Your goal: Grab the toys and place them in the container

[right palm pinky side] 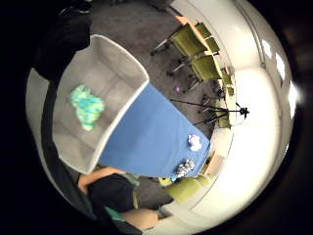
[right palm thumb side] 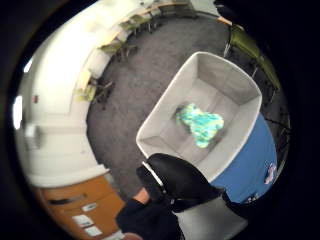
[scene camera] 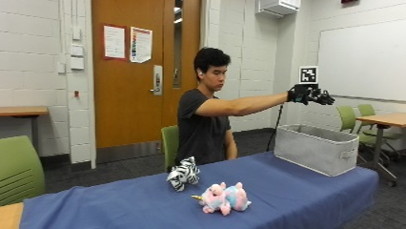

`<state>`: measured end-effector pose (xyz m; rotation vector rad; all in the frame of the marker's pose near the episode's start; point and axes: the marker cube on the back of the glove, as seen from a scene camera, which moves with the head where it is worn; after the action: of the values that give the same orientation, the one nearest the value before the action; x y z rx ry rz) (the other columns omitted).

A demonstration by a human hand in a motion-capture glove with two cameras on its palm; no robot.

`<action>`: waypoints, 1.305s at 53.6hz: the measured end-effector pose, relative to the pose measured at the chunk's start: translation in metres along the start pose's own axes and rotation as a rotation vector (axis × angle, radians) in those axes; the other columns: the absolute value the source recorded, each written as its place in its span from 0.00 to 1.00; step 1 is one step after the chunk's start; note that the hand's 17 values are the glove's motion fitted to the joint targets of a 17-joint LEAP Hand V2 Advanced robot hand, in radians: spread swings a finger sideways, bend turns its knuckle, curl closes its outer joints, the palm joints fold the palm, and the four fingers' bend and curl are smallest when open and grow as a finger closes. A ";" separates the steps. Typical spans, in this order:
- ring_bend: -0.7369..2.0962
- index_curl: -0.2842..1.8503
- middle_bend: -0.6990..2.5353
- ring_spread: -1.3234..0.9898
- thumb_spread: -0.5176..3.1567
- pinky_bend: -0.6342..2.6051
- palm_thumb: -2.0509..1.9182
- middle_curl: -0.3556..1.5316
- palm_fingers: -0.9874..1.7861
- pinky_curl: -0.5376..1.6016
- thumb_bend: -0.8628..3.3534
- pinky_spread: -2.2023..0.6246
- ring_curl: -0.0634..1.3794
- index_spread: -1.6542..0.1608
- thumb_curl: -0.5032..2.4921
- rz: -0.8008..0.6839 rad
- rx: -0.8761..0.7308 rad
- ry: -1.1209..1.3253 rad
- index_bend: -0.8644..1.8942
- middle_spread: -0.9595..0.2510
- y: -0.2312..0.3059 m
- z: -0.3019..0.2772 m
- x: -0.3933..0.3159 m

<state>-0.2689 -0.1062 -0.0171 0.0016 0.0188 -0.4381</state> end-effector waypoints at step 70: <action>0.45 0.34 0.30 0.45 0.39 0.46 0.49 0.41 0.36 0.41 0.18 0.77 0.20 0.76 0.23 0.747 -0.159 -0.042 0.38 0.69 0.431 0.192 0.486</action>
<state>0.3573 0.0770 0.1645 -0.1531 0.0108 0.3109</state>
